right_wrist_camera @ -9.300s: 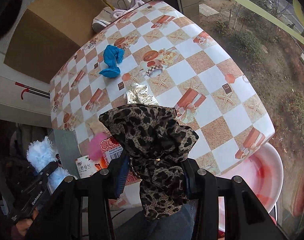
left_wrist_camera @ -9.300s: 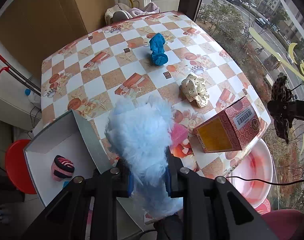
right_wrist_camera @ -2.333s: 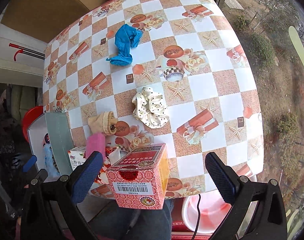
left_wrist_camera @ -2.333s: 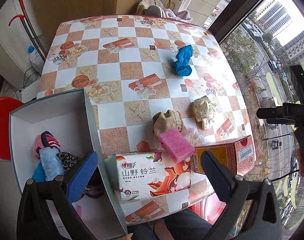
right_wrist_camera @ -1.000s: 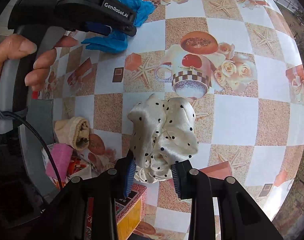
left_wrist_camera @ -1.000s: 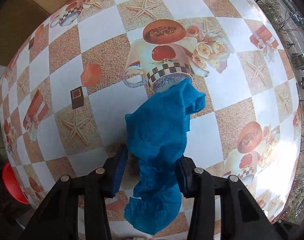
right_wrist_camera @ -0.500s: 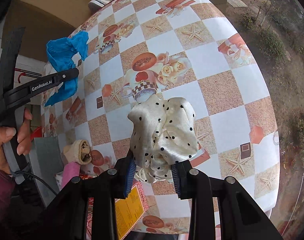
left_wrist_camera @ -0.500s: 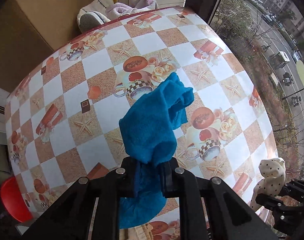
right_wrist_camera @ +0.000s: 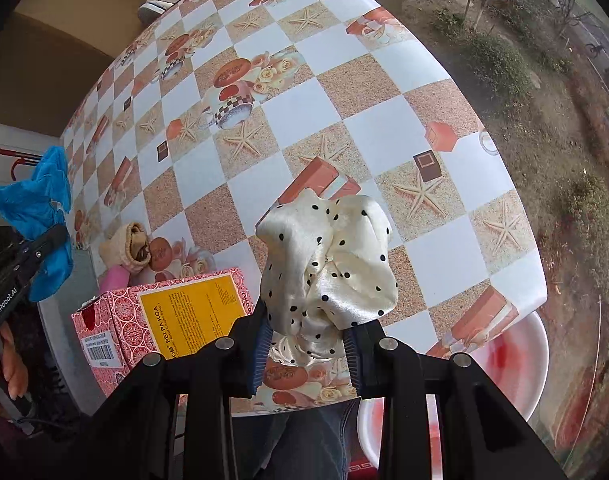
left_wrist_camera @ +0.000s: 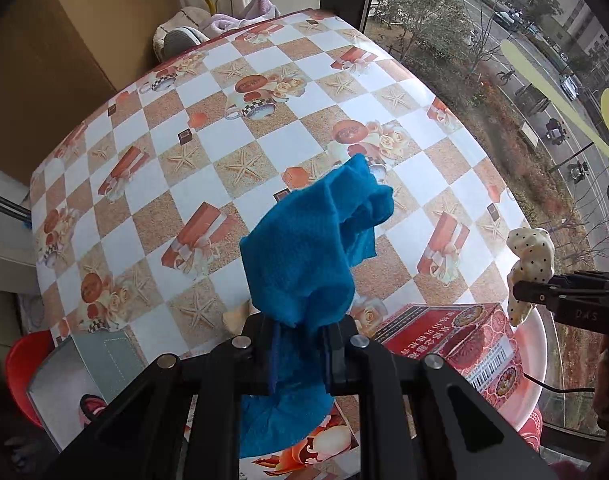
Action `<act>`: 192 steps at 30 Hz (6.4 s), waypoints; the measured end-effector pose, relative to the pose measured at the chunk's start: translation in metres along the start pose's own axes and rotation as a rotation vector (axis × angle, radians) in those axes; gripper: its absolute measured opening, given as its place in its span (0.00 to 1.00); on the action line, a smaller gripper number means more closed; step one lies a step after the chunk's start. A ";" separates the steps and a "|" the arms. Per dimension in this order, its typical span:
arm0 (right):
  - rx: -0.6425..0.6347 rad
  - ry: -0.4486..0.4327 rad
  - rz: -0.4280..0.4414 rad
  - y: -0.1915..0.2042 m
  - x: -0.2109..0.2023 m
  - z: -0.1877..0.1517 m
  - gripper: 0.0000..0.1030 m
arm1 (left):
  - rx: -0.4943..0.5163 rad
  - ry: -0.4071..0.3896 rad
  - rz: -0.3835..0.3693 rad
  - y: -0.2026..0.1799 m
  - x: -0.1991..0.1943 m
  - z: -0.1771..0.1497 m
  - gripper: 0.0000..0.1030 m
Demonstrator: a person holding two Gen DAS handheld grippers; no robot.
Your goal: Organize soft objects
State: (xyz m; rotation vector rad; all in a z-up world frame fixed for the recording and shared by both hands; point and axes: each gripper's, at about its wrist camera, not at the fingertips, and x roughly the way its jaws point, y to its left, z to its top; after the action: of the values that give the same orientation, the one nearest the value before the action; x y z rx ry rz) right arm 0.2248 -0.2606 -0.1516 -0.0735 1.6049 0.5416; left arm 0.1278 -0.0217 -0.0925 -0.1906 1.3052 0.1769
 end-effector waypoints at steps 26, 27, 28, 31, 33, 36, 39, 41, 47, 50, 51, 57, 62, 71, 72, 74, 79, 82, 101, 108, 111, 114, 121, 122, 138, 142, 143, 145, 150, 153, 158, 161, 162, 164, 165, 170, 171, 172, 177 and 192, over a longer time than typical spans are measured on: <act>-0.159 -0.031 0.015 0.122 -0.025 -0.134 0.33 | -0.022 -0.074 -0.069 0.038 -0.083 -0.131 0.17; -0.180 -0.036 0.014 0.130 -0.027 -0.135 0.33 | -0.030 -0.083 -0.066 0.042 -0.086 -0.133 0.17; -0.200 -0.042 0.016 0.138 -0.028 -0.135 0.33 | -0.037 -0.090 -0.062 0.047 -0.089 -0.136 0.17; -0.261 -0.064 0.019 0.163 -0.032 -0.136 0.33 | -0.059 -0.107 -0.042 0.059 -0.096 -0.144 0.17; -0.293 -0.082 0.028 0.179 -0.036 -0.134 0.33 | -0.079 -0.115 -0.033 0.067 -0.100 -0.151 0.17; -0.326 -0.099 0.056 0.202 -0.039 -0.129 0.33 | -0.108 -0.129 -0.016 0.080 -0.107 -0.162 0.17; -0.345 -0.098 0.095 0.226 -0.040 -0.123 0.33 | -0.140 -0.132 0.006 0.094 -0.113 -0.173 0.17; -0.368 -0.099 0.115 0.243 -0.042 -0.120 0.33 | -0.153 -0.138 0.033 0.102 -0.117 -0.179 0.17; -0.459 -0.138 0.116 0.298 -0.046 -0.119 0.33 | -0.199 -0.143 0.091 0.122 -0.122 -0.197 0.17; -0.496 -0.121 0.110 0.313 -0.037 -0.127 0.33 | -0.222 -0.137 0.102 0.128 -0.120 -0.206 0.17; -0.509 -0.108 0.105 0.315 -0.033 -0.130 0.33 | -0.224 -0.135 0.105 0.129 -0.120 -0.209 0.17; -0.541 -0.039 0.096 0.321 -0.014 -0.139 0.33 | -0.223 -0.147 0.142 0.133 -0.120 -0.220 0.17; -0.570 -0.030 0.091 0.328 -0.012 -0.143 0.33 | -0.250 -0.149 0.142 0.136 -0.119 -0.227 0.17; -0.584 -0.023 0.097 0.334 -0.010 -0.147 0.33 | -0.261 -0.150 0.154 0.137 -0.122 -0.232 0.17; -0.585 -0.022 0.097 0.335 -0.009 -0.147 0.33 | -0.262 -0.149 0.154 0.137 -0.121 -0.232 0.17; -0.586 -0.021 0.099 0.335 -0.009 -0.147 0.33 | -0.264 -0.148 0.154 0.138 -0.121 -0.233 0.17; -0.585 -0.021 0.099 0.335 -0.009 -0.147 0.33 | -0.264 -0.148 0.154 0.138 -0.121 -0.233 0.17; -0.586 -0.021 0.099 0.335 -0.009 -0.147 0.33 | -0.261 -0.147 0.156 0.139 -0.121 -0.233 0.17; -0.603 -0.021 0.093 0.347 -0.007 -0.150 0.33 | -0.290 -0.148 0.156 0.150 -0.122 -0.239 0.18; -0.604 -0.022 0.092 0.347 -0.007 -0.150 0.33 | -0.289 -0.147 0.155 0.150 -0.122 -0.239 0.18; -0.600 -0.019 0.093 0.347 -0.007 -0.150 0.33 | -0.287 -0.146 0.155 0.151 -0.122 -0.239 0.18; -0.601 -0.019 0.093 0.348 -0.007 -0.150 0.33 | -0.287 -0.146 0.155 0.151 -0.122 -0.239 0.18; -0.603 -0.019 0.093 0.348 -0.007 -0.150 0.33 | -0.287 -0.145 0.155 0.151 -0.122 -0.239 0.18; -0.604 -0.019 0.093 0.349 -0.007 -0.150 0.33 | -0.287 -0.146 0.155 0.151 -0.122 -0.239 0.18; -0.613 0.001 0.089 0.356 -0.001 -0.148 0.33 | -0.305 -0.126 0.150 0.160 -0.114 -0.243 0.18; -0.619 0.006 0.088 0.358 0.001 -0.148 0.33 | -0.305 -0.123 0.149 0.161 -0.114 -0.243 0.18; -0.620 0.008 0.088 0.358 0.001 -0.148 0.33 | -0.306 -0.122 0.149 0.161 -0.114 -0.244 0.18; -0.622 0.012 0.087 0.359 0.002 -0.148 0.33 | -0.308 -0.120 0.148 0.162 -0.113 -0.245 0.18; -0.630 0.022 0.085 0.362 0.005 -0.148 0.33 | -0.318 -0.107 0.148 0.165 -0.109 -0.245 0.18; -0.636 0.023 0.086 0.363 0.005 -0.148 0.33 | -0.339 -0.104 0.150 0.169 -0.109 -0.247 0.19; -0.659 0.040 0.084 0.368 0.009 -0.150 0.33 | -0.391 -0.080 0.154 0.181 -0.103 -0.254 0.19; -0.680 0.049 0.080 0.372 0.011 -0.151 0.33 | -0.421 -0.048 0.156 0.188 -0.096 -0.260 0.19; -0.688 0.049 0.078 0.374 0.012 -0.151 0.33 | -0.430 -0.037 0.155 0.191 -0.094 -0.262 0.19; -0.706 0.048 0.078 0.379 0.012 -0.151 0.33 | -0.443 -0.023 0.153 0.194 -0.092 -0.265 0.19; -0.714 0.049 0.079 0.382 0.013 -0.151 0.33 | -0.448 -0.018 0.155 0.196 -0.091 -0.267 0.19; -0.755 0.058 0.072 0.394 0.018 -0.154 0.33 | -0.466 0.001 0.158 0.199 -0.087 -0.273 0.19; -0.762 0.058 0.070 0.396 0.018 -0.154 0.33 | -0.467 0.004 0.158 0.199 -0.087 -0.273 0.19; -0.770 0.058 0.069 0.398 0.019 -0.154 0.33 | -0.467 0.007 0.157 0.199 -0.086 -0.274 0.19; -0.799 0.061 0.070 0.410 0.021 -0.156 0.33 | -0.465 0.022 0.153 0.196 -0.082 -0.275 0.19; -0.809 0.084 0.099 0.426 0.031 -0.155 0.33 | -0.476 0.043 0.149 0.196 -0.075 -0.276 0.19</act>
State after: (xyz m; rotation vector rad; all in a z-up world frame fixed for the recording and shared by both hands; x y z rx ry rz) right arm -0.0767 0.0653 -0.0535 -0.6282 1.3830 1.2512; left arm -0.1963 0.1009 -0.0971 -0.5032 1.3046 0.6144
